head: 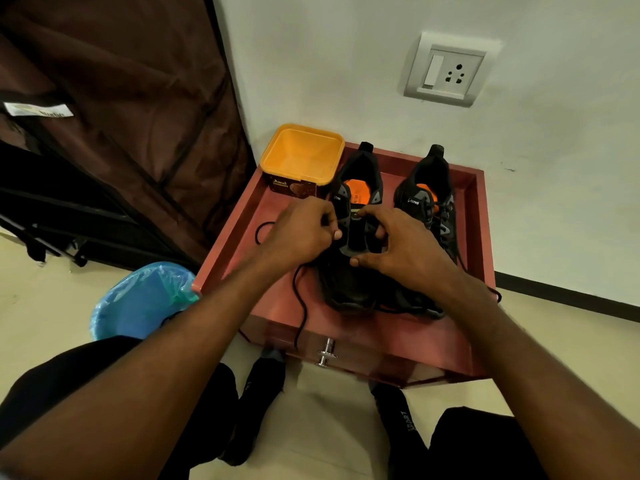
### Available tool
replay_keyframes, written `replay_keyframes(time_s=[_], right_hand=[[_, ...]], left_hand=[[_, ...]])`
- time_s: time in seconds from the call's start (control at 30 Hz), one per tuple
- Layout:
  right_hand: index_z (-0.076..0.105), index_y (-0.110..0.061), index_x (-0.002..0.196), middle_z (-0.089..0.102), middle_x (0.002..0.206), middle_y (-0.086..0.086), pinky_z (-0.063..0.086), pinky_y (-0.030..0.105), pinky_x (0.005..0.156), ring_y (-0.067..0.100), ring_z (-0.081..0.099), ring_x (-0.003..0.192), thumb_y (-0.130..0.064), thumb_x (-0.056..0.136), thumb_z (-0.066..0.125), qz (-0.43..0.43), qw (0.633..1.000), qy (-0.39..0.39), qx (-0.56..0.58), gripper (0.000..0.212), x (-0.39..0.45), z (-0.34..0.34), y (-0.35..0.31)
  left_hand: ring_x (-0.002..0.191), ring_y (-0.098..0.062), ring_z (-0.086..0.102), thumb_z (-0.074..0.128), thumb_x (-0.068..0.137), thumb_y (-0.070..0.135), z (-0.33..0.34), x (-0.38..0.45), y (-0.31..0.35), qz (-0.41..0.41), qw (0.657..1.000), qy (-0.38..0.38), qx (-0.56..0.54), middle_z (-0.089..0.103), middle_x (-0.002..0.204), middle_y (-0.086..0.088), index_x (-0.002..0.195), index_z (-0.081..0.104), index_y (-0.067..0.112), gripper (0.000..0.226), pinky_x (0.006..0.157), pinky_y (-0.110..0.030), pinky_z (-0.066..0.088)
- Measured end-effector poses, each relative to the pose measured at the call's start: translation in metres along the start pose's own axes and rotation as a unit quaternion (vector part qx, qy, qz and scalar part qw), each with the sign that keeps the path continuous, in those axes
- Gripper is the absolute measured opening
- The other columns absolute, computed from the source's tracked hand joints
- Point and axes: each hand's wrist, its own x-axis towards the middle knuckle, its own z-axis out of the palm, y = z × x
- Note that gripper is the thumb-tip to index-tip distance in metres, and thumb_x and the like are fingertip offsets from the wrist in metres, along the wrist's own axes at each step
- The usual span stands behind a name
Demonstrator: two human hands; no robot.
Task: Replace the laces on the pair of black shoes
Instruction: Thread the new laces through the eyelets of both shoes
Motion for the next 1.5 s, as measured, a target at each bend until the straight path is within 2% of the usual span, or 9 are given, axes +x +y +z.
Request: replay_keyframes(time_s=[0.13, 0.23, 0.5, 0.63, 0.83, 1.1, 1.27, 1.4, 1.5], right_hand=[[0.042, -0.033, 0.151, 0.041, 0.108, -0.017, 0.045, 0.03, 0.079, 0.006, 0.049, 0.093, -0.048, 0.078, 0.086, 0.007, 1.0, -0.01, 0.007, 0.086, -0.001, -0.001, -0.001], [0.042, -0.033, 0.15, 0.042, 0.107, -0.016, 0.043, 0.029, 0.076, 0.007, 0.049, 0.093, -0.047, 0.078, 0.086, 0.008, 1.0, -0.007, 0.005, 0.086, -0.001, -0.001, -0.003], [0.057, -0.024, 0.138, 0.049, 0.101, -0.013, 0.05, 0.034, 0.076, 0.013, 0.054, 0.093, -0.033, 0.094, 0.07, -0.063, 0.998, -0.005, -0.03, 0.046, -0.001, 0.012, -0.025], [0.062, -0.026, 0.132, 0.06, 0.119, 0.001, 0.052, 0.039, 0.078, 0.026, 0.06, 0.11, -0.042, 0.103, 0.054, -0.06, 0.991, -0.016, -0.116, 0.034, 0.001, 0.022, -0.044], [0.064, -0.019, 0.082, 0.058, 0.071, -0.001, 0.048, 0.032, 0.058, 0.024, 0.061, 0.068, -0.056, 0.097, 0.062, 0.004, 0.991, 0.02, -0.129, 0.04, 0.008, 0.015, -0.054], [0.054, -0.02, 0.099, 0.061, 0.085, -0.001, 0.056, 0.039, 0.066, 0.024, 0.061, 0.079, -0.014, 0.085, 0.074, 0.053, 0.996, 0.051, -0.047, 0.024, 0.002, 0.016, -0.059], [0.055, -0.019, 0.101, 0.064, 0.083, 0.002, 0.057, 0.041, 0.063, 0.024, 0.063, 0.075, -0.007, 0.081, 0.069, 0.074, 0.997, 0.029, 0.01, 0.028, 0.001, 0.011, -0.06], [0.06, -0.016, 0.087, 0.066, 0.079, -0.001, 0.042, 0.028, 0.058, 0.014, 0.063, 0.066, -0.014, 0.088, 0.067, 0.265, 0.901, -0.018, 0.343, 0.007, 0.004, -0.014, -0.065], [0.06, -0.017, 0.078, 0.063, 0.073, 0.001, 0.045, 0.031, 0.068, 0.014, 0.065, 0.067, -0.013, 0.085, 0.059, 0.262, 0.824, -0.006, 0.502, 0.008, 0.001, -0.04, -0.061]], left_hand=[[0.088, -0.021, 0.067, 0.072, 0.094, 0.013, -0.015, 0.003, 0.008, -0.014, 0.992, 0.043, -0.121, 0.073, 0.093, -0.008, 0.087, 0.067, 0.012, 0.009, 0.075, -0.036, 0.053], [0.078, -0.018, 0.065, 0.063, 0.101, 0.012, -0.019, 0.0, 0.012, -0.027, 0.986, -0.019, -0.164, 0.076, 0.094, -0.015, 0.093, 0.061, 0.009, 0.009, 0.067, -0.032, 0.049], [0.077, -0.013, 0.063, 0.079, 0.088, 0.019, -0.047, 0.006, -0.004, -0.01, 0.998, 0.056, 0.026, 0.061, 0.074, 0.011, 0.087, 0.067, 0.019, 0.012, 0.062, -0.025, 0.043], [0.089, -0.021, 0.064, 0.075, 0.089, 0.02, -0.055, 0.002, -0.005, -0.011, 0.991, 0.072, 0.108, 0.064, 0.08, 0.007, 0.087, 0.067, 0.024, 0.009, 0.08, -0.039, 0.053], [0.1, -0.025, 0.061, 0.07, 0.091, 0.019, -0.056, 0.0, -0.008, -0.029, 0.981, 0.085, 0.174, 0.065, 0.101, 0.0, 0.094, 0.067, 0.024, 0.006, 0.089, -0.041, 0.036], [0.103, -0.023, 0.052, 0.067, 0.093, 0.02, -0.051, 0.0, -0.007, -0.067, 0.974, 0.057, 0.207, 0.061, 0.103, 0.0, 0.106, 0.061, 0.021, 0.015, 0.107, -0.054, 0.029], [0.104, -0.02, 0.054, 0.069, 0.091, 0.029, -0.046, 0.002, -0.006, -0.05, 0.984, 0.058, 0.16, 0.061, 0.097, 0.008, 0.097, 0.061, 0.029, 0.01, 0.097, -0.049, 0.028], [0.096, -0.016, 0.06, 0.07, 0.094, 0.033, -0.046, 0.006, 0.006, -0.028, 0.996, 0.06, 0.058, 0.063, 0.083, 0.014, 0.095, 0.066, 0.03, 0.006, 0.093, -0.044, 0.038], [0.089, -0.016, 0.069, 0.069, 0.096, 0.028, -0.045, 0.007, 0.012, 0.023, 0.995, 0.057, -0.084, 0.071, 0.086, 0.006, 0.097, 0.069, 0.025, 0.003, 0.087, -0.046, 0.056]])
